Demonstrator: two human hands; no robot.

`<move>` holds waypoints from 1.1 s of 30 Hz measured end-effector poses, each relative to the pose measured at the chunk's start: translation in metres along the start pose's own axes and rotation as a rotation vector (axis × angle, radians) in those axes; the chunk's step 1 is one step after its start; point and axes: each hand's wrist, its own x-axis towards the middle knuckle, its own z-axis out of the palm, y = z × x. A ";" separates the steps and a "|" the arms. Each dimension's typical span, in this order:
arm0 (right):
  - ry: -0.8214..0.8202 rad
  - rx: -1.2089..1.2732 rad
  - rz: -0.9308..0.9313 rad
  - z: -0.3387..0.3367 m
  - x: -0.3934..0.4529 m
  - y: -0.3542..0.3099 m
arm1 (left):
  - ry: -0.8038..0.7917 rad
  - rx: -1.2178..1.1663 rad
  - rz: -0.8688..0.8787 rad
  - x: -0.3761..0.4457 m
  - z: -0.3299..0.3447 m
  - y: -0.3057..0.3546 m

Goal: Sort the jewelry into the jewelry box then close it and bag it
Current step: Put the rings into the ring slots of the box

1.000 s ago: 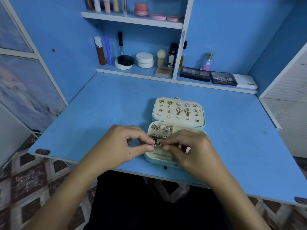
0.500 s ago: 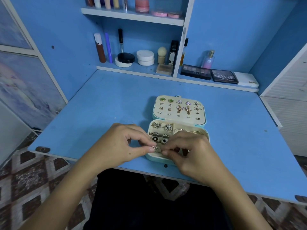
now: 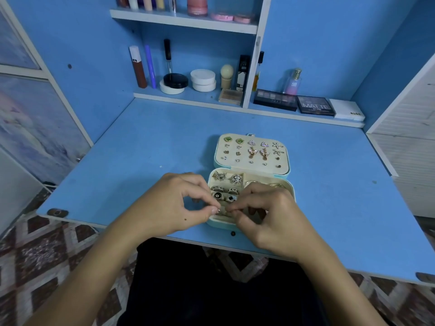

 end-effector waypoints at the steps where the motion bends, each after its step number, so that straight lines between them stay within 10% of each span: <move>1: -0.006 0.004 0.006 0.000 0.000 0.000 | -0.004 0.001 -0.002 0.001 0.002 0.000; 33: -0.056 0.023 0.184 -0.001 0.004 -0.006 | -0.030 -0.008 -0.027 0.003 0.004 -0.005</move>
